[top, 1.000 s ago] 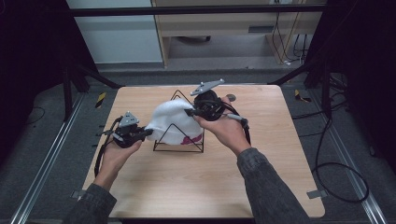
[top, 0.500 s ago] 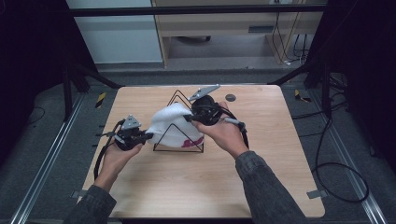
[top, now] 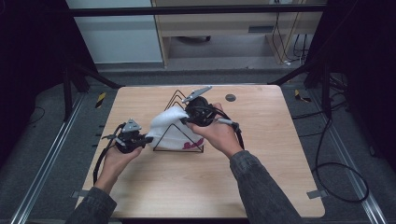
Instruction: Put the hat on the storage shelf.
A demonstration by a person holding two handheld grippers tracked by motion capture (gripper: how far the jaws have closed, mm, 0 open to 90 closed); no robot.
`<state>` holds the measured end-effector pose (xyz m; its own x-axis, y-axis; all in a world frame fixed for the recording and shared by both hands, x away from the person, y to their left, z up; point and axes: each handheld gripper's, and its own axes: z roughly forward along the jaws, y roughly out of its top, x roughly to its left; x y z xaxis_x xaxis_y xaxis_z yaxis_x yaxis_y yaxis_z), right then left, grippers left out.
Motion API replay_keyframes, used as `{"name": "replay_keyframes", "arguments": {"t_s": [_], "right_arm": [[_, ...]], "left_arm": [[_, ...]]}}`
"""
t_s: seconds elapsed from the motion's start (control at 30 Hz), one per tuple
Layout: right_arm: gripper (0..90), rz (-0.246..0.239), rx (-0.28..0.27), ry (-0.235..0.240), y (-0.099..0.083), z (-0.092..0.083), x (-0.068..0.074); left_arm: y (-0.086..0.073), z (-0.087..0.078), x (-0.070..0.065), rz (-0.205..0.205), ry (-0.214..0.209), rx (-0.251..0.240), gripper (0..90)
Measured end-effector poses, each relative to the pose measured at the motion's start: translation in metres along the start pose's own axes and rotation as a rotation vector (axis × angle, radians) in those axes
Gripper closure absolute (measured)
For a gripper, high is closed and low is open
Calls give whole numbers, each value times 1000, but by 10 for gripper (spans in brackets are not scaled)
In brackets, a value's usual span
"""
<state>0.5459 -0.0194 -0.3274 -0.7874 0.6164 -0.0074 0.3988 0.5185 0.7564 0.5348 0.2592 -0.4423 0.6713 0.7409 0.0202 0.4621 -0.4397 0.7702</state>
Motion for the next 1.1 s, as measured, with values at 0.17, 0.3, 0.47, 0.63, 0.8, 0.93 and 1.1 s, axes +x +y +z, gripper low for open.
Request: {"name": "replay_keyframes", "arguments": {"t_s": [0.17, 0.3, 0.47, 0.63, 0.8, 0.93, 1.1], "right_arm": [[688, 4, 7, -7, -2, 1, 0], [643, -4, 11, -13, -6, -1, 4], [605, -3, 12, -17, -10, -3, 4], [588, -5, 4, -9, -13, -9, 5], [557, 2, -9, 1, -20, -13, 7], [525, 19, -26, 14, -26, -15, 9], [463, 11, -37, -12, -30, -16, 9]], "left_arm": [[-3, 1, 1, -2, -3, 8, 798], [-5, 3, 1, 4, -8, 21, 796], [-6, 2, 1, -1, -14, 22, 786], [-13, 2, 2, -6, 0, 32, 751], [-13, -9, 3, -8, 34, 4, 687], [-13, -20, 5, -10, 63, -16, 594], [-11, -23, -1, 2, 71, -6, 445]]}}
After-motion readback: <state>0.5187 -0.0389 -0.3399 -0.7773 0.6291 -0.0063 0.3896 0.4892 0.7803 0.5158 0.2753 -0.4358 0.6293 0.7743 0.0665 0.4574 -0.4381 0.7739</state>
